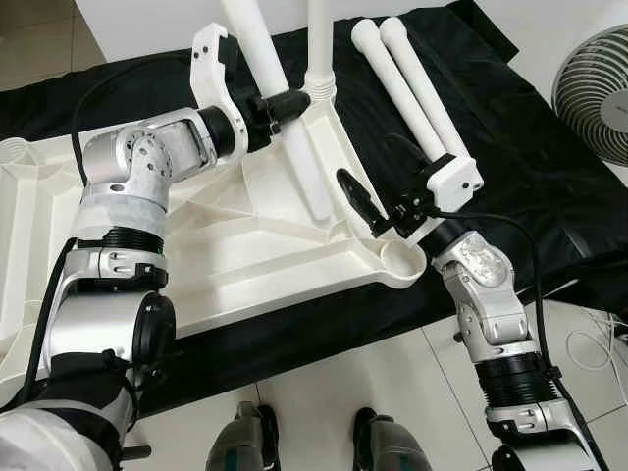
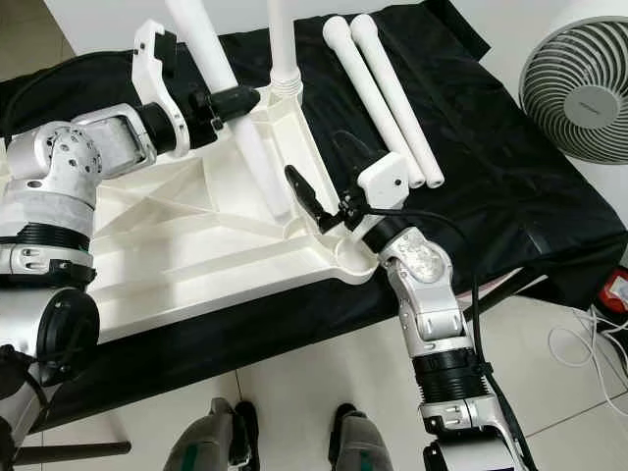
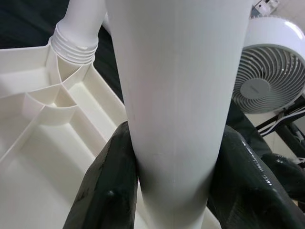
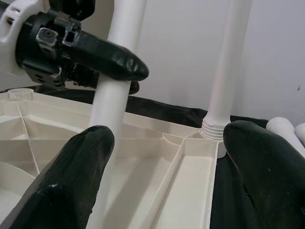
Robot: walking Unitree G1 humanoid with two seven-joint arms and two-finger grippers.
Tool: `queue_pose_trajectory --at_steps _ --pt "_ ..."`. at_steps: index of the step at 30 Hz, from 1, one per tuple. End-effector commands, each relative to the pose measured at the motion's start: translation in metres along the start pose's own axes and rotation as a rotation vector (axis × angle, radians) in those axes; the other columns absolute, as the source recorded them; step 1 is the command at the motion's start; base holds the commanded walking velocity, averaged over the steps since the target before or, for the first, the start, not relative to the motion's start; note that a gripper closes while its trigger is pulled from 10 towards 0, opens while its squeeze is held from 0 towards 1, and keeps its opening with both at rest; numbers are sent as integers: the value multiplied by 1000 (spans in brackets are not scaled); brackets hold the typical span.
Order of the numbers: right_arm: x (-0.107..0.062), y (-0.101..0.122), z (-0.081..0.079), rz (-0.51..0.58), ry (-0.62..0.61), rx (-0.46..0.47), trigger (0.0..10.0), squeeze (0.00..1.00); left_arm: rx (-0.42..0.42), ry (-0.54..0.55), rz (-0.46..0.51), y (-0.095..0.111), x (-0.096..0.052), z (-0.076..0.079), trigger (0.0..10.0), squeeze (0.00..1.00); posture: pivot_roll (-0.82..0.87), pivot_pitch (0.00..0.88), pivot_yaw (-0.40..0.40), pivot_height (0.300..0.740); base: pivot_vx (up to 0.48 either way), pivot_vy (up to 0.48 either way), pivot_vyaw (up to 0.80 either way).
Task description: Building children table
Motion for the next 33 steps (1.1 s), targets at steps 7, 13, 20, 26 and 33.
queue_pose_trajectory --at_steps 7,13,20,26,33 --pt "-8 -11 4 -52 -24 -4 10000 0 81 -186 -192 -23 -10 19 10000 0 -82 178 96 740 0 0 0" --pt "-11 -14 4 -65 -38 -3 10000 0 176 -157 -199 -13 -7 22 10000 0 -81 183 107 740 0 0 0" --pt "-12 -16 3 -72 -40 -4 10000 0 138 -104 -96 12 -9 17 10000 0 -84 182 112 740 0 0 0" --pt "-13 -17 1 -74 -44 -1 10000 0 240 23 75 45 -17 5 10000 0 -86 178 115 740 0 0 0" --pt "-14 -19 0 -77 -49 7 10000 0 510 186 158 54 -24 0 10000 0 -84 174 113 740 0 0 0"
Point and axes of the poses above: a point about 5 cm out from each wrist's last joint towards the gripper, its own x axis pointing out of the wrist towards the gripper, its own y axis along the axis of the wrist's last joint, z = x × y, the point moved 3 cm from there along x, pointing out of the wrist towards the gripper, and after that the axes turned 11 degrees about x, right-handed, at the moved point
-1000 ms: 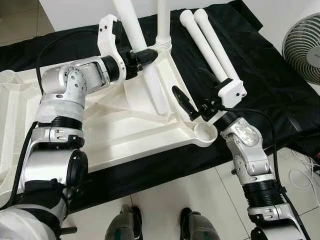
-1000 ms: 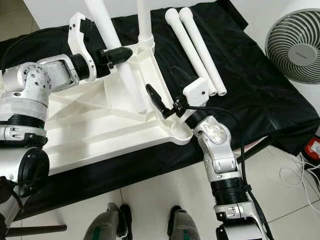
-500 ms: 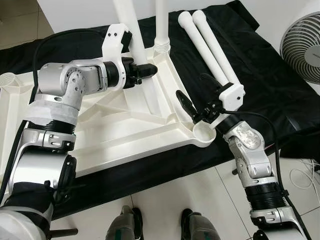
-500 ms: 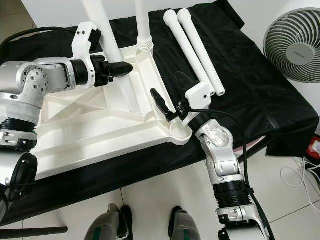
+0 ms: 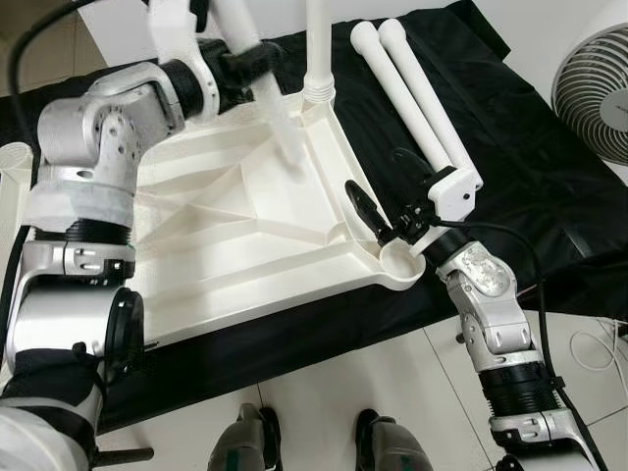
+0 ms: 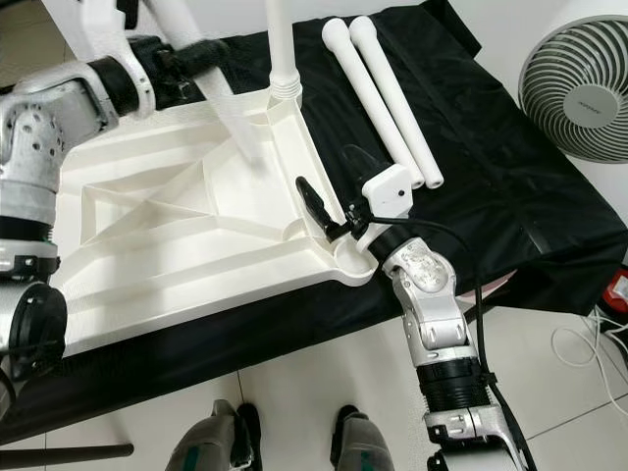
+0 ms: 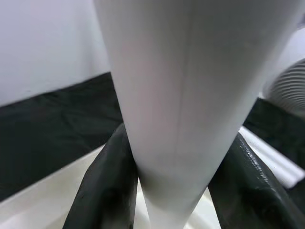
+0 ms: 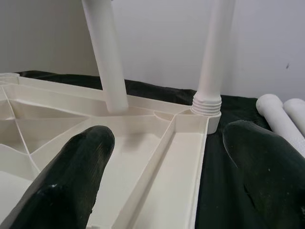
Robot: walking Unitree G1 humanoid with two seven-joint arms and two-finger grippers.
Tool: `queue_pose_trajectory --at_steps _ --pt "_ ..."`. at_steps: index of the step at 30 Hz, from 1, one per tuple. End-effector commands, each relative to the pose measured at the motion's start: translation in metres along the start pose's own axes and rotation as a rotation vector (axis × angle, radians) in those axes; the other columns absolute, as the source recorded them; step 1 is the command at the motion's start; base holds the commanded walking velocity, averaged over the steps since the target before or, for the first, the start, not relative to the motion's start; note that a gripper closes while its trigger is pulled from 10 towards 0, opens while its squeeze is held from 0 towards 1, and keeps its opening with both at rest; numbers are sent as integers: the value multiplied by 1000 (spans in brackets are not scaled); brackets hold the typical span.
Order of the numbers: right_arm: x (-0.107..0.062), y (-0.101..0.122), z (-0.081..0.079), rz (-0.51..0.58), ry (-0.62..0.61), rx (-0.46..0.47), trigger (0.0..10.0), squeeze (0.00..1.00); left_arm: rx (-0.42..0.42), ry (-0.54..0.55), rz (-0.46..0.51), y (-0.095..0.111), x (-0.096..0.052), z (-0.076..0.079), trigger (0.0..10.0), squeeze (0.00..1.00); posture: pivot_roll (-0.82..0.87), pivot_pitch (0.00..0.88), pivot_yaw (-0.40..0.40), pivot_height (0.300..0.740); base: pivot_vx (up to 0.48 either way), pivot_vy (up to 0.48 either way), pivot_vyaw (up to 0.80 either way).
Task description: Building children table
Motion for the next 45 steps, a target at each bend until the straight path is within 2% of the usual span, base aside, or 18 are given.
queue_pose_trajectory --at_steps 1,4,5,6,7,8,14,15,20,22,27,29,34,36,38,39,40,45 --pt "-1 -4 -4 -15 7 3 10000 0 96 6 24 7 -2 3 10000 0 -84 174 113 740 0 0 0" --pt "-1 -5 -4 -16 7 7 10000 0 215 3 26 5 -3 10 10000 0 -80 171 108 740 0 0 0" --pt "-1 -5 -4 -16 7 7 10000 0 215 3 26 5 -3 10 10000 0 -80 171 108 740 0 0 0" --pt "0 -6 -4 -17 8 8 10000 0 309 -6 28 3 -3 14 10000 0 -80 171 108 740 0 0 0" --pt "0 -6 -4 -17 8 8 10000 0 309 -6 28 3 -3 14 10000 0 -80 171 108 740 0 0 0" --pt "0 -6 -4 -18 9 8 10000 0 370 -23 28 -3 -3 19 10000 0 -80 171 108 740 0 0 0" --pt "0 -7 -4 -21 7 5 10000 0 431 -42 5 -18 -4 27 10000 0 -73 180 108 740 0 0 0" --pt "0 -7 -2 -23 -2 5 10000 0 542 -31 -38 -32 -5 28 10000 0 -74 185 111 740 0 0 0" --pt "-1 -7 -1 -23 -12 3 10000 0 648 -26 -83 -47 -6 27 10000 0 -73 190 116 740 0 0 0" --pt "-2 -7 1 -19 -26 1 10000 0 751 -27 -129 -60 -9 24 10000 0 -75 192 117 740 0 0 0" --pt "-1 -6 2 -17 -32 1 10000 0 801 -18 -132 -57 -9 20 10000 0 -73 196 120 740 0 0 0" --pt "-1 -6 2 -14 -34 1 10000 0 878 -26 -114 -47 -8 20 10000 0 -71 197 120 740 0 0 0" --pt "0 -6 2 -11 -34 4 10000 0 940 -32 -96 -41 -7 22 10000 0 -70 196 123 740 0 0 0" --pt "0 -6 1 -14 -28 11 10000 0 1072 -45 -111 -44 -6 25 10000 0 -72 197 126 740 0 0 0" --pt "0 -7 0 -18 -23 18 10000 0 1164 -51 -120 -47 -6 26 10000 0 -72 197 126 740 0 0 0" --pt "0 -7 0 -18 -23 18 10000 0 1164 -51 -120 -47 -6 26 10000 0 -72 197 126 740 0 0 0" --pt "0 -7 -1 -20 -21 20 10000 0 1240 -54 -140 -50 -5 25 10000 0 -72 198 126 740 0 0 0" --pt "0 -7 -1 -22 -20 20 10000 0 1283 -74 -191 -62 -6 24 10000 0 -72 199 126 740 0 0 0"
Point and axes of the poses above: a point about 5 cm out from each wrist's last joint towards the gripper, its own x axis pointing out of the wrist towards the gripper, its own y axis along the axis of the wrist's last joint, z = x × y, the point moved 3 cm from there along x, pointing out of the wrist towards the gripper, and after that the axes turned 11 degrees about x, right-handed, at the moved point
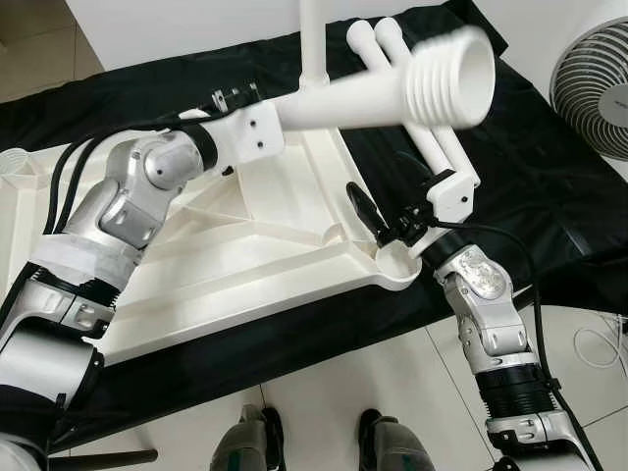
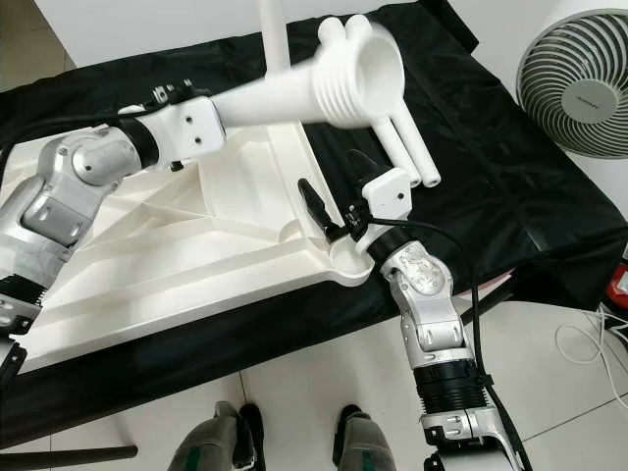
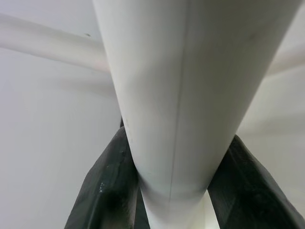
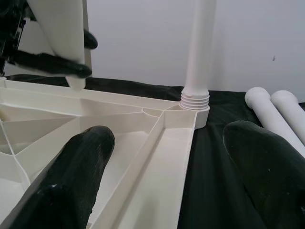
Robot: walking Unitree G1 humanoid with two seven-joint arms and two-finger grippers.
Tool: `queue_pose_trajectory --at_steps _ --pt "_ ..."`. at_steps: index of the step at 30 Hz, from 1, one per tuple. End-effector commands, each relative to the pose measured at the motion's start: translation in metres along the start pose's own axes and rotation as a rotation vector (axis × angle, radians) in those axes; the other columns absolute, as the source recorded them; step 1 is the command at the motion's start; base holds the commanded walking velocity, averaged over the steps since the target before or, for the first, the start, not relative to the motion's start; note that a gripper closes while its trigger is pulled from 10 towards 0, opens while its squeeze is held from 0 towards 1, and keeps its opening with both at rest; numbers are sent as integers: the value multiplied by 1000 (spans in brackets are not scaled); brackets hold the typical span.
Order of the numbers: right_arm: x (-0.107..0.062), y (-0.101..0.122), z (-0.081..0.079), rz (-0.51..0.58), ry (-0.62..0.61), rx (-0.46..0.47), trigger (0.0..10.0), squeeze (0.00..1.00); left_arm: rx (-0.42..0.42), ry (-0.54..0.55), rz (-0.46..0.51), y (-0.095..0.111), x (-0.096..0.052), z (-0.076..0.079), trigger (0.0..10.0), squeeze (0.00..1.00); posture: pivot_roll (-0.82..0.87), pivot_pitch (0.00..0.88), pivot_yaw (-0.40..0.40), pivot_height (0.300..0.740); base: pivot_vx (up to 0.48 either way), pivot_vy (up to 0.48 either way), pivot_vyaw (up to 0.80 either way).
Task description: Building children table
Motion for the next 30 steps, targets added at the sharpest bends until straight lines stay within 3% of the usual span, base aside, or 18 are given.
queue_pose_trajectory --at_steps 1,5,8,12,16,23,26,30 --pt "-1 -5 -3 -20 12 9 10000 0 17 68 -50 -8 0 2 10000 0 -72 199 126 740 0 0 0" --pt "-2 -5 -4 -24 17 9 10000 0 -14 1 -94 -16 3 20 10000 0 -75 200 128 740 0 0 0" --pt "-4 -6 -6 -38 25 11 10000 0 -85 -64 -241 -43 2 35 10000 0 -78 205 130 740 0 0 0" --pt "-5 -7 -6 -41 28 9 10000 0 -63 -73 -270 -50 0 36 10000 0 -81 206 133 740 0 0 0" --pt "-11 -10 5 -67 -42 11 10000 0 -93 -61 -327 -64 -5 32 10000 0 -83 208 134 740 0 0 0" --pt "-29 -34 25 -165 -270 25 10000 0 48 -51 -356 -69 -7 24 10000 0 -80 226 140 740 0 0 0" --pt "-36 -37 22 -171 -298 61 10000 0 117 -121 -395 -75 -8 40 10000 0 -85 230 149 740 0 0 0" --pt "-37 -37 19 -170 -299 66 10000 0 126 -160 -406 -76 -8 51 10000 0 -86 233 154 740 0 0 0"
Point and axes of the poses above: a point about 5 cm out from each wrist's last joint towards the gripper, its own x axis pointing out of the wrist towards the gripper, its own y axis along the axis of the wrist's last joint, z = x × y, the point moved 3 cm from there along x, pointing out of the wrist towards the gripper, and after that the axes turned 11 degrees about x, right-handed, at the moved point
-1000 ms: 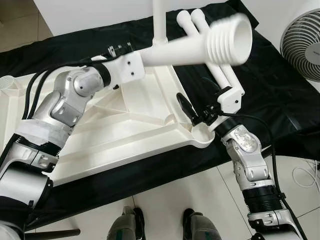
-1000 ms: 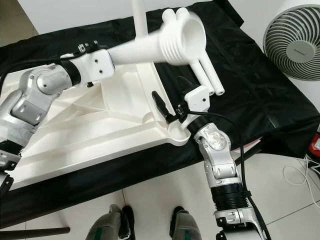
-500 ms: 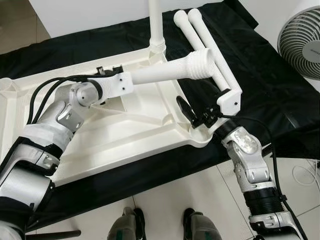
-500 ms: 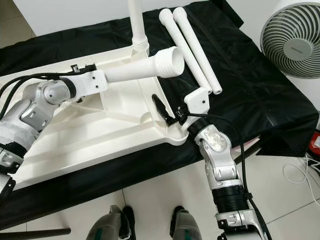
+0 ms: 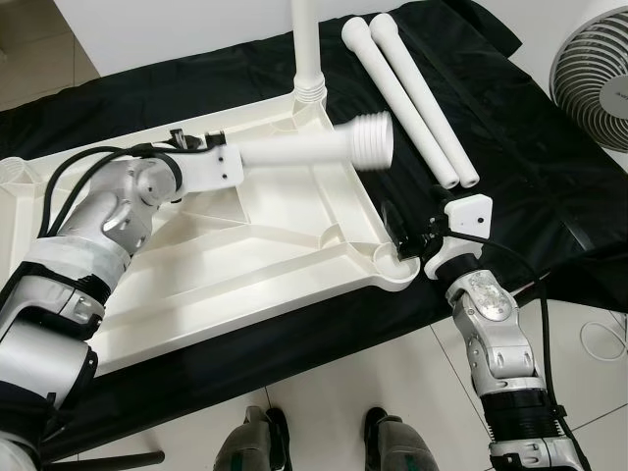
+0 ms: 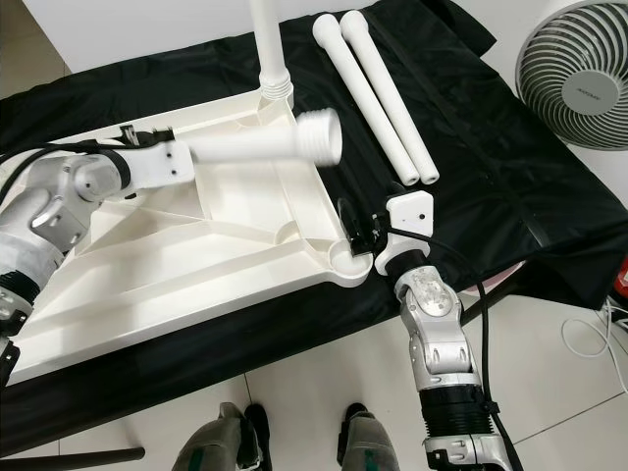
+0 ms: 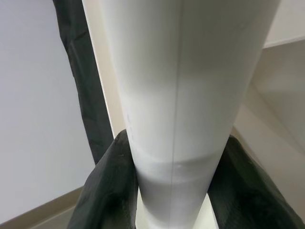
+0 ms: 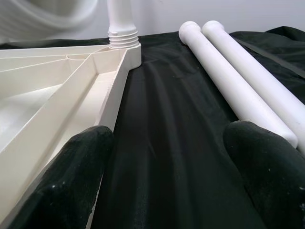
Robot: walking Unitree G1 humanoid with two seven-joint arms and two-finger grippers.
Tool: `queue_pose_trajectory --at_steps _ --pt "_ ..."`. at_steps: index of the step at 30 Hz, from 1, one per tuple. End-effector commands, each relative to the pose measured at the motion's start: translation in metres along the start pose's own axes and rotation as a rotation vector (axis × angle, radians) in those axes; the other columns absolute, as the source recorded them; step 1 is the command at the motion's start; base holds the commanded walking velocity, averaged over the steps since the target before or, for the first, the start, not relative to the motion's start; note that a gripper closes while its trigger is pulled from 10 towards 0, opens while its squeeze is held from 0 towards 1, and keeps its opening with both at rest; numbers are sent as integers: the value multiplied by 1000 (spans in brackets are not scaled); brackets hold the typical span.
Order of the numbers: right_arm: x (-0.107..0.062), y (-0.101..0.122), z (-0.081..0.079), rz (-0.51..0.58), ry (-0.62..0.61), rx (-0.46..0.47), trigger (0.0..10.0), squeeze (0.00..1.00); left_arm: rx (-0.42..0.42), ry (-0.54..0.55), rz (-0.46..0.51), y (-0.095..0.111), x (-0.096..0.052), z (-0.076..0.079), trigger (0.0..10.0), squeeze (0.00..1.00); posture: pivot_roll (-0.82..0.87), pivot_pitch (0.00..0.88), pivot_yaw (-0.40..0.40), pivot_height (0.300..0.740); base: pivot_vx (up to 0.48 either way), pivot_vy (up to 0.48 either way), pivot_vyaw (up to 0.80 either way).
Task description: Building children table
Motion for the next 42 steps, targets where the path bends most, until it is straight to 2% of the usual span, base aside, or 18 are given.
queue_pose_trajectory --at_steps 1,6,7,8,16,21,24,25,26,28,29,30,32,34,38,39,41,42 --pt "-5 -10 -4 -43 3 21 10000 0 2 64 -53 -9 2 7 10000 0 -86 233 157 740 0 0 0" --pt "-5 -6 -8 -25 21 18 10000 0 -19 28 -84 -12 5 15 10000 0 -89 236 159 740 0 0 0" --pt "-5 -4 -7 -19 22 22 10000 0 -37 29 -83 -12 5 16 10000 122 -90 237 159 740 0 0 0" --pt "-5 -2 -8 -7 24 36 10000 0 -32 33 -80 -12 5 15 10000 1000 -90 237 159 740 0 0 0" --pt "-2 10 -9 35 41 67 10000 0 -11 -16 -48 -6 6 21 10000 1000 -85 243 160 740 0 0 0" --pt "0 13 -6 37 45 47 10000 0 -63 -71 23 6 5 27 10000 1000 -86 240 159 740 0 0 0" --pt "0 14 -6 36 50 41 10000 0 -123 -110 90 16 3 29 10000 976 -87 237 157 740 0 0 0" --pt "1 14 -6 37 57 40 10000 0 -168 -125 120 20 2 29 10000 976 -87 237 157 740 0 0 0" --pt "1 15 -5 37 62 36 10000 0 -225 -129 152 25 1 26 10000 749 -90 232 154 740 0 0 0" --pt "1 16 -5 38 66 34 10000 0 -259 -129 171 27 1 24 10000 749 -90 232 154 740 0 0 0" --pt "2 16 -4 37 75 30 10000 0 -340 -140 207 31 0 21 10000 0 -91 232 152 740 0 0 0" --pt "2 16 -4 37 75 30 10000 0 -340 -140 207 31 0 21 10000 0 -91 232 152 740 0 0 0" --pt "5 19 -2 39 90 18 10000 0 -573 -115 310 43 -5 0 10000 0 -93 225 141 740 0 0 0" --pt "7 22 -1 43 96 10 10000 0 -727 -90 380 49 -8 -17 10000 0 -92 224 138 740 0 0 0" --pt "12 25 -1 50 109 5 10000 0 -852 -67 450 54 -9 -33 10000 0 -96 218 131 740 0 0 0" --pt "12 25 -1 50 109 5 10000 0 -852 -67 450 54 -9 -33 10000 0 -96 218 131 740 0 0 0" --pt "14 25 -3 53 118 1 10000 0 -922 -58 495 57 -10 -41 10000 0 -100 214 128 740 0 0 0" --pt "14 25 -3 53 118 1 10000 0 -922 -58 495 57 -10 -41 10000 0 -100 214 128 740 0 0 0"
Point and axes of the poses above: a point about 5 cm out from each wrist's last joint towards the gripper, its own x axis pointing out of the wrist towards the gripper, its own y axis along the axis of the wrist's last joint, z = x × y, the point moved 3 cm from there along x, pointing out of the wrist towards the gripper, and after that the axes turned 11 degrees about x, right-handed, at the moved point
